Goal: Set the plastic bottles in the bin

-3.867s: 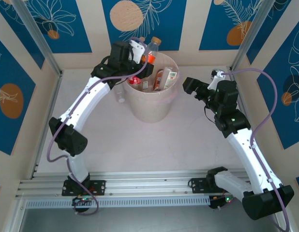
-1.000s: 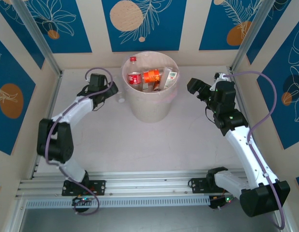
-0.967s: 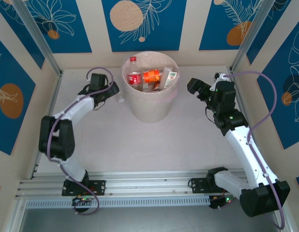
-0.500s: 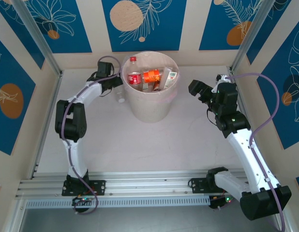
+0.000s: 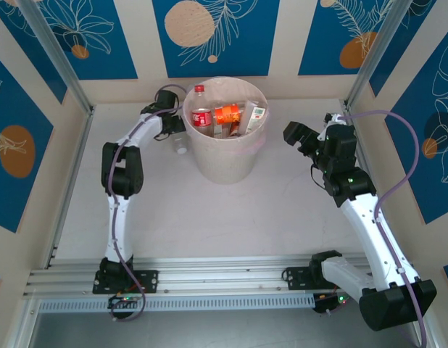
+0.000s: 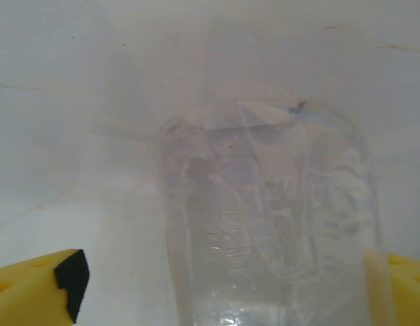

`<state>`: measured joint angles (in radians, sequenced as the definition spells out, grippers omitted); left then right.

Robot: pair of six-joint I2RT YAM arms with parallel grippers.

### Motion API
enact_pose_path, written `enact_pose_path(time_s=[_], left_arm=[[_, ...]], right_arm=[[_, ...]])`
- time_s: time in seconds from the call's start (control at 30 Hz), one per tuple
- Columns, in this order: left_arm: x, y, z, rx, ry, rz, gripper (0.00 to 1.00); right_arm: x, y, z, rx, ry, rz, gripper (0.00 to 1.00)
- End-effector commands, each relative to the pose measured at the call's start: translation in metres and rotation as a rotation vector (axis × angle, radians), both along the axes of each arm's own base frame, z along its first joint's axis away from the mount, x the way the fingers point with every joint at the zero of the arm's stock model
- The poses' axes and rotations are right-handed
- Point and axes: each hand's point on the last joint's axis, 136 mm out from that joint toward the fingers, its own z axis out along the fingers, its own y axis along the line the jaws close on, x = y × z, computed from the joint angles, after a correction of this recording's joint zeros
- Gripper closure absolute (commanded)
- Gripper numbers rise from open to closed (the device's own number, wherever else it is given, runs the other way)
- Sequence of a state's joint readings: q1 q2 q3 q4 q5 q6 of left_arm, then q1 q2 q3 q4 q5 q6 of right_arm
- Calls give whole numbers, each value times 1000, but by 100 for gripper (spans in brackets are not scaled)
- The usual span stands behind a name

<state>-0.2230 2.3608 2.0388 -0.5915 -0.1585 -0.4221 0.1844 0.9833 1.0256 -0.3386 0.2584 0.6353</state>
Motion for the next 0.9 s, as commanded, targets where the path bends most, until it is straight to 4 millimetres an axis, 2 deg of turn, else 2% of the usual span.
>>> enact_pose_path(time_s=[0.0, 0.2, 0.57, 0.67, 0.87], left_arm=[[1, 8, -3, 87, 7, -3, 8], [-2, 1, 2, 44, 1, -32, 25], [-14, 3, 29, -16, -68, -60, 56], [-20, 6, 46, -15, -123, -63, 60], [-40, 22, 99, -11, -308, -18, 71]], right_arm=[[-5, -7, 17, -10, -38, -25, 1], [-5, -8, 17, -13, -35, -25, 0], [-4, -4, 19, -15, -48, 7, 1], [-4, 16, 26, -9, -95, 128, 1], [-4, 45, 33, 8, -127, 295, 0]])
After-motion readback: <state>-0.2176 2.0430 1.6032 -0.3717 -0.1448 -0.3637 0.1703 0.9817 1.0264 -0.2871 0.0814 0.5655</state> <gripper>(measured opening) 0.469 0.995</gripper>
